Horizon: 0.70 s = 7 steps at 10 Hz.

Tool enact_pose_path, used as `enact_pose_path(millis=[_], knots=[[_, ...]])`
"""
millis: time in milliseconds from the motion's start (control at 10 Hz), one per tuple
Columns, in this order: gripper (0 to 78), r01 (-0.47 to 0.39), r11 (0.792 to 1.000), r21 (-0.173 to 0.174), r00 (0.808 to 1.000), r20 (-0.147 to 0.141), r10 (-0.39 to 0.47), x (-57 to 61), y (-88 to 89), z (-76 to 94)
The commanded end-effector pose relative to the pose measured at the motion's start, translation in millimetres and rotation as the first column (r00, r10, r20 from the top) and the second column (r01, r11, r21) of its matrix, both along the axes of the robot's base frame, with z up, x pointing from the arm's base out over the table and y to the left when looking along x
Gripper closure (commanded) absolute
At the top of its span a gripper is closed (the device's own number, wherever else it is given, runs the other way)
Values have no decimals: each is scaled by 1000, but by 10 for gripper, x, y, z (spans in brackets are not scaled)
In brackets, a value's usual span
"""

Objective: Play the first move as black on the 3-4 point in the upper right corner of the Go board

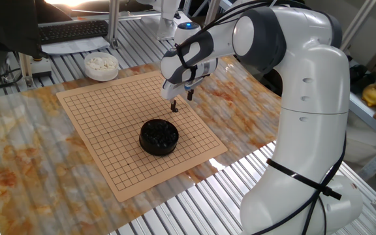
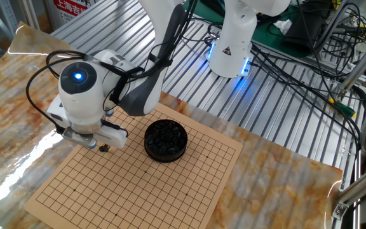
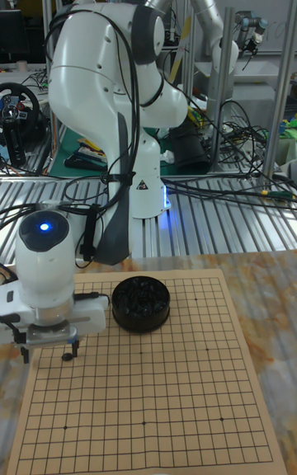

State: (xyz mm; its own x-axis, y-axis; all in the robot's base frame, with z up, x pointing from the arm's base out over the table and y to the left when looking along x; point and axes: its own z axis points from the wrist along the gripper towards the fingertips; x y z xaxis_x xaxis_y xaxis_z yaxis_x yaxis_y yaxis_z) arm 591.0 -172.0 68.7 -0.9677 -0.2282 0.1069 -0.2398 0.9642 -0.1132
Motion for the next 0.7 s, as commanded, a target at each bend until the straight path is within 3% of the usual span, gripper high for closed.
enact_pose_path(millis=[100,700], knots=[[1,0,1000,-7,1000,6,0,13,-5,-23],[1,-1,1000,-10,1000,7,1,28,-18,-18]])
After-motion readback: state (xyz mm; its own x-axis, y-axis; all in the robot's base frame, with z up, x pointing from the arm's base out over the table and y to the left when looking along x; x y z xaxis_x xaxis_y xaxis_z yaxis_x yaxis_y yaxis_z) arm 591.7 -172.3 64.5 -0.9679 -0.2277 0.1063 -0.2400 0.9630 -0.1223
